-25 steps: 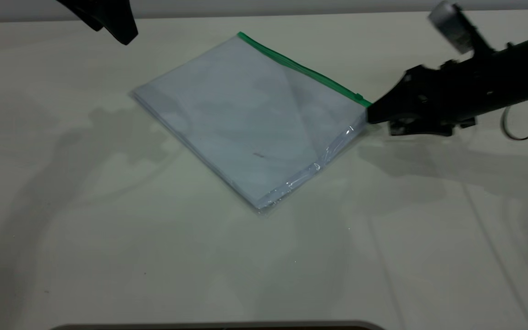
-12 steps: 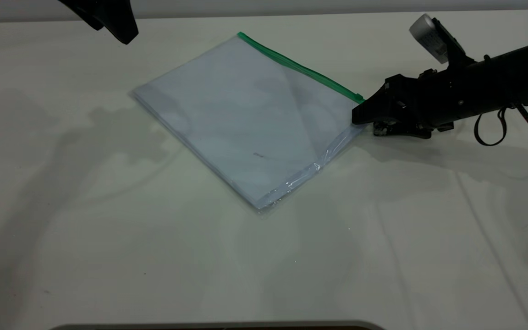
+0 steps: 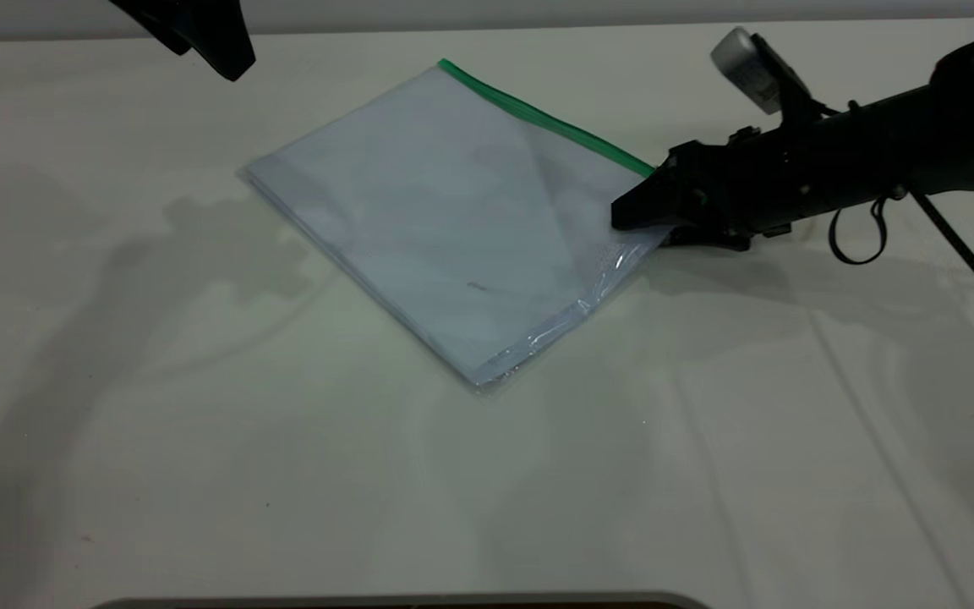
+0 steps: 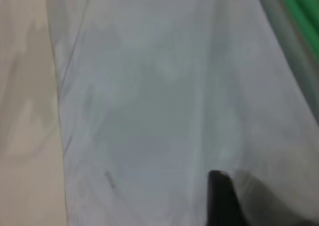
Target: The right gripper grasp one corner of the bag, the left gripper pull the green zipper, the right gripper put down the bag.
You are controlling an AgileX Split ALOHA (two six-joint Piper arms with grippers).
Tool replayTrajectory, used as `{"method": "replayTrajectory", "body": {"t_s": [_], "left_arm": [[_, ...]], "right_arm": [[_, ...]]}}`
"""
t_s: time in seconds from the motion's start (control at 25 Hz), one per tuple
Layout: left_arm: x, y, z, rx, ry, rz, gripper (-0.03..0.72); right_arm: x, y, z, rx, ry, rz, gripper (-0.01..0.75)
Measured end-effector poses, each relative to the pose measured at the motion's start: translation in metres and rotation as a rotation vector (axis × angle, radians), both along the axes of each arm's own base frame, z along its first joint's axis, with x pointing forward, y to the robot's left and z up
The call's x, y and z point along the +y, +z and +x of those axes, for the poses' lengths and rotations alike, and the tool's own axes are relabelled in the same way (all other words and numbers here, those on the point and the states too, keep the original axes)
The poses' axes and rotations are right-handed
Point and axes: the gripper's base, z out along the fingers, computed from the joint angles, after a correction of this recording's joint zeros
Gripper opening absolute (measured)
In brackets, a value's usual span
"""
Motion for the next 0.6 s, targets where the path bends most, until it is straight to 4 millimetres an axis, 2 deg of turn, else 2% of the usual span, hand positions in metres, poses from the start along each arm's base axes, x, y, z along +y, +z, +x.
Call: {"method": "replayTrajectory", "body": {"t_s": [0.08, 0.16, 0.2, 0.36, 0.44, 0.6], "left_arm": [[0.000, 0.000, 0.000, 0.000, 0.000, 0.000, 0.590], [0.000, 0.000, 0.000, -0.002, -0.001, 0.000, 0.590], [0.000, 0.000, 0.001, -0.009, -0.006, 0.001, 0.590], [0.000, 0.000, 0.005, -0.065, -0.038, 0.009, 0.590], [0.000, -0.001, 0.006, -0.082, -0.083, 0.021, 0.590], [-0.008, -0.001, 0.004, -0.114, -0.224, 0.049, 0.590]], "right_arm": [[0.001, 0.000, 0.001, -0.005, 0.004, 0.005, 0.299], [0.003, 0.002, 0.004, -0.019, 0.019, 0.026, 0.110], [0.004, 0.005, 0.006, -0.032, 0.035, 0.040, 0.059], [0.003, 0.020, 0.016, -0.064, 0.152, 0.051, 0.033], [0.001, 0.035, 0.022, -0.076, 0.256, 0.016, 0.033], [0.001, 0.066, 0.027, -0.072, 0.556, -0.062, 0.033]]}}
